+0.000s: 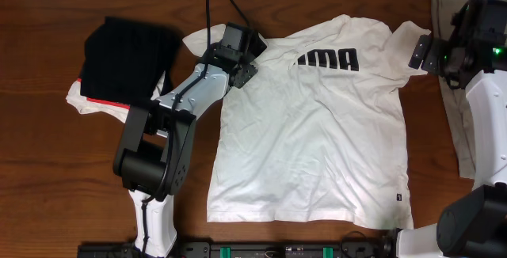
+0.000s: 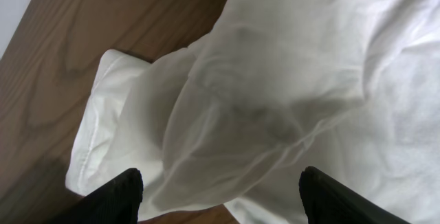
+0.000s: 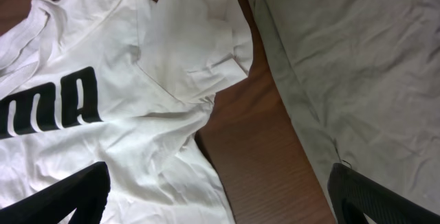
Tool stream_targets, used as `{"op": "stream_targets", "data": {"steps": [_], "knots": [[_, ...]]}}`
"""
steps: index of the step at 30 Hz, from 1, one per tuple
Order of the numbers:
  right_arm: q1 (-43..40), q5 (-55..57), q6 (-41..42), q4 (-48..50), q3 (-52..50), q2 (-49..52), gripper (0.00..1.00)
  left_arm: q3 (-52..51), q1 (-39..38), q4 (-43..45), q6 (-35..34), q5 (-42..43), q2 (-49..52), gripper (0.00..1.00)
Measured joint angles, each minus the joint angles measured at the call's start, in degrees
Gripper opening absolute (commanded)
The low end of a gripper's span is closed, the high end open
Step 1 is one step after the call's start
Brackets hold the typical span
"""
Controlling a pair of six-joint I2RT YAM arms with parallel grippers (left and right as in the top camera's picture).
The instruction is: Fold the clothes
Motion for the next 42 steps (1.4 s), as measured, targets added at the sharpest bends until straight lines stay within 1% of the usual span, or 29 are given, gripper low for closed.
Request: {"op": "stream_targets", "data": {"steps": [1,4,6,16,17,19,22,23,24,27,28,29,31,34,36,37,42], "knots": [[0.0,0.0,0.0,0.0,0.0,0.0,0.99,0.0,0.0,0.0,0.0,0.2,0.0,0.74],[0.0,0.0,0.0,0.0,0.0,0.0,0.99,0.0,0.0,0.0,-0.2,0.7,0.0,0.59],[0.0,0.0,0.0,0.0,0.0,0.0,0.99,0.0,0.0,-0.1,-0.3,0.9,0.0,0.54],[0.0,0.0,0.0,0.0,0.0,0.0,0.99,0.0,0.0,-0.1,-0.4,2.4,0.3,0.56],[0.0,0.0,0.0,0.0,0.0,0.0,0.99,0.0,0.0,-0.1,-0.5,2.5,0.5,0.62],[0.0,0.0,0.0,0.0,0.0,0.0,0.99,0.0,0.0,-0.1,-0.4,2.6,0.9,0.64],[0.0,0.0,0.0,0.0,0.0,0.0,0.99,0.0,0.0,-0.1,-0.7,2.7,1.7,0.64],[0.0,0.0,0.0,0.0,0.0,0.0,0.99,0.0,0.0,-0.1,-0.7,2.7,1.9,0.62],[0.0,0.0,0.0,0.0,0.0,0.0,0.99,0.0,0.0,0.0,-0.7,2.7,2.1,0.57],[0.0,0.0,0.0,0.0,0.0,0.0,0.99,0.0,0.0,0.2,-1.2,2.7,2.3,0.37],[0.0,0.0,0.0,0.0,0.0,0.0,0.99,0.0,0.0,0.3,-1.1,2.7,2.3,0.33],[0.0,0.0,0.0,0.0,0.0,0.0,0.99,0.0,0.0,0.5,-1.2,2.7,2.3,0.30],[0.0,0.0,0.0,0.0,0.0,0.0,0.99,0.0,0.0,0.7,-1.3,2.7,2.3,0.30],[0.0,0.0,0.0,0.0,0.0,0.0,0.99,0.0,0.0,0.9,-1.5,2.7,2.3,0.18],[0.0,0.0,0.0,0.0,0.0,0.0,0.99,0.0,0.0,1.2,-1.4,2.7,2.3,0.08],[0.0,0.0,0.0,0.0,0.0,0.0,0.99,0.0,0.0,1.3,-1.6,2.8,2.3,0.06],[0.0,0.0,0.0,0.0,0.0,0.0,0.99,0.0,0.0,1.7,-1.4,2.9,2.3,0.06]]}}
